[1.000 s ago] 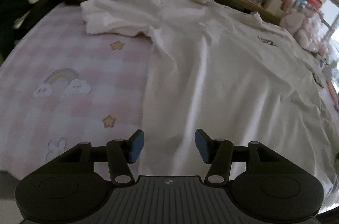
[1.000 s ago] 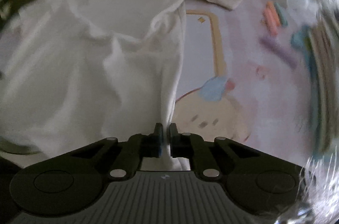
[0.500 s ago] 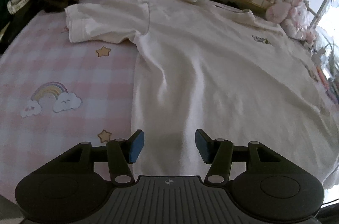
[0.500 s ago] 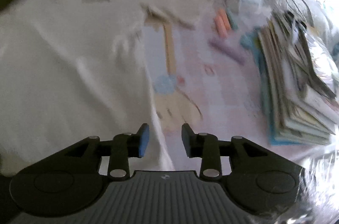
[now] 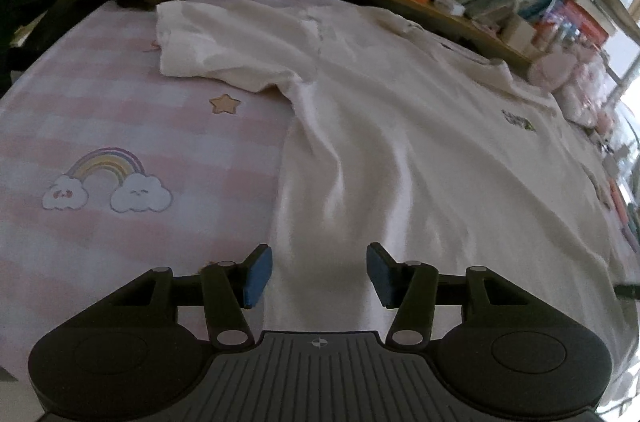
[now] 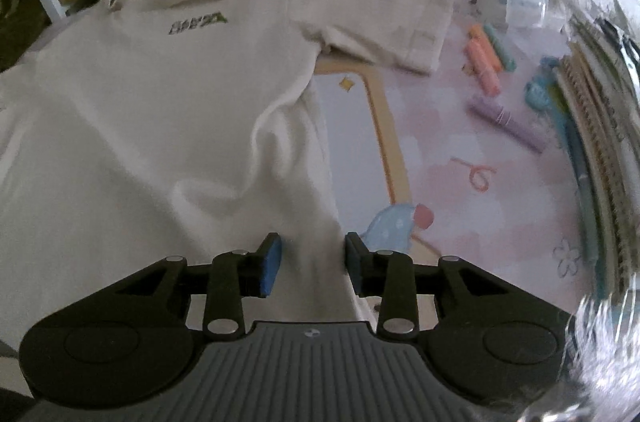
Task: Fold clothes
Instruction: 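Pull the hem with the right gripper to straighten the T-shirt, then grasp the cream T-shirt hem with both grippers and pull it taut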
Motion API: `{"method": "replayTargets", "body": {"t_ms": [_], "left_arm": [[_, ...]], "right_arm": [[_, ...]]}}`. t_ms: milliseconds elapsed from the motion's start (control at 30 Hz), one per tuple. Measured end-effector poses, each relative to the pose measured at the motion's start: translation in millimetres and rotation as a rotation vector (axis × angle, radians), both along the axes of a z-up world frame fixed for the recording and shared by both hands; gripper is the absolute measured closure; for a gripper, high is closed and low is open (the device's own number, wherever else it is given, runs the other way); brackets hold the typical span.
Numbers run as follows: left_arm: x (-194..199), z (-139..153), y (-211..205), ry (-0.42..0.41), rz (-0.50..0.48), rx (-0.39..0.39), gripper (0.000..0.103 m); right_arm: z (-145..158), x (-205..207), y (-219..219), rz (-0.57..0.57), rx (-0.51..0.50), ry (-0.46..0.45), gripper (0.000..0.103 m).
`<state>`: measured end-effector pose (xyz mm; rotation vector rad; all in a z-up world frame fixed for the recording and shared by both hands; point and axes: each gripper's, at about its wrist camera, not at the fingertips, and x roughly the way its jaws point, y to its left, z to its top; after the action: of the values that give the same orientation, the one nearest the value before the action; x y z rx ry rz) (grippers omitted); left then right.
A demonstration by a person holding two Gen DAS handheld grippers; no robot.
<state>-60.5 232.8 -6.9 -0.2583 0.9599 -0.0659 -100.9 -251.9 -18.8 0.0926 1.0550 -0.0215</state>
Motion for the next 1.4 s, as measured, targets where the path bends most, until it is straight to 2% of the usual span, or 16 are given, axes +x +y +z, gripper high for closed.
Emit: {"method": "replayTargets", "body": {"t_ms": [33, 67, 100, 167, 267, 333, 367, 433, 467, 600, 667, 767, 867, 1033, 1100, 1400], "left_arm": [[2.4, -1.2, 0.3, 0.002, 0.001, 0.002, 0.056], [4.9, -2.6, 0.4, 0.005, 0.001, 0.004, 0.065], [6.8, -3.6, -0.9, 0.004, 0.006, 0.016, 0.080], [8.7, -4.9, -1.9, 0.006, 0.003, 0.040, 0.101], [8.5, -5.0, 3.7, -0.001, 0.030, 0.095, 0.101], [7.2, -5.0, 13.9, 0.005, 0.071, 0.078, 0.101], [7.4, -4.5, 13.8, 0.013, 0.057, 0.072, 0.101], [7.6, -1.6, 7.4, 0.023, -0.004, 0.087, 0.097], [7.5, 0.8, 3.2, 0.018, -0.028, 0.113, 0.091], [8.8, 9.8, -3.8, -0.040, -0.009, 0.178, 0.092], [13.2, 12.3, -6.4, -0.065, -0.004, 0.163, 0.092], [24.8, 12.7, -15.6, -0.078, -0.029, 0.154, 0.092], [34.4, 6.8, -28.1, -0.069, -0.074, 0.197, 0.092], [43.7, -2.8, -32.3, -0.048, -0.084, 0.201, 0.092], [47.4, -6.7, -30.6, -0.040, -0.079, 0.199, 0.092], [64.2, -8.5, -31.2, -0.041, -0.100, 0.198, 0.091]], "right_arm": [[0.2, -1.5, 0.6, 0.000, -0.004, -0.002, 0.076], [0.5, -2.9, 1.1, 0.001, -0.008, -0.004, 0.080], [0.9, -3.6, 1.1, -0.001, 0.001, 0.001, 0.091], [1.8, -5.5, 1.4, -0.001, 0.029, 0.012, 0.095], [3.8, -10.9, 7.5, 0.023, 0.078, 0.034, 0.096], [5.6, -12.3, 9.5, 0.030, 0.097, 0.040, 0.095], [6.9, -11.6, 8.7, 0.025, 0.098, 0.039, 0.094], [11.1, -7.9, 4.2, 0.010, 0.112, 0.026, 0.074], [14.5, -3.4, -0.1, -0.004, 0.122, 0.006, 0.069], [27.1, 32.1, -15.9, -0.050, 0.167, -0.068, 0.069], [26.6, 59.8, -20.0, -0.059, 0.162, -0.079, 0.069], [18.9, 96.1, -16.4, -0.071, 0.130, -0.071, 0.070], [7.5, 127.9, -11.2, -0.084, 0.125, -0.054, 0.070], [-6.9, 155.8, -11.9, -0.112, 0.103, -0.041, 0.092], [-7.4, 160.5, -15.3, -0.119, 0.108, -0.047, 0.095], [-8.0, 184.6, -19.0, -0.156, 0.075, -0.081, 0.096]]}}
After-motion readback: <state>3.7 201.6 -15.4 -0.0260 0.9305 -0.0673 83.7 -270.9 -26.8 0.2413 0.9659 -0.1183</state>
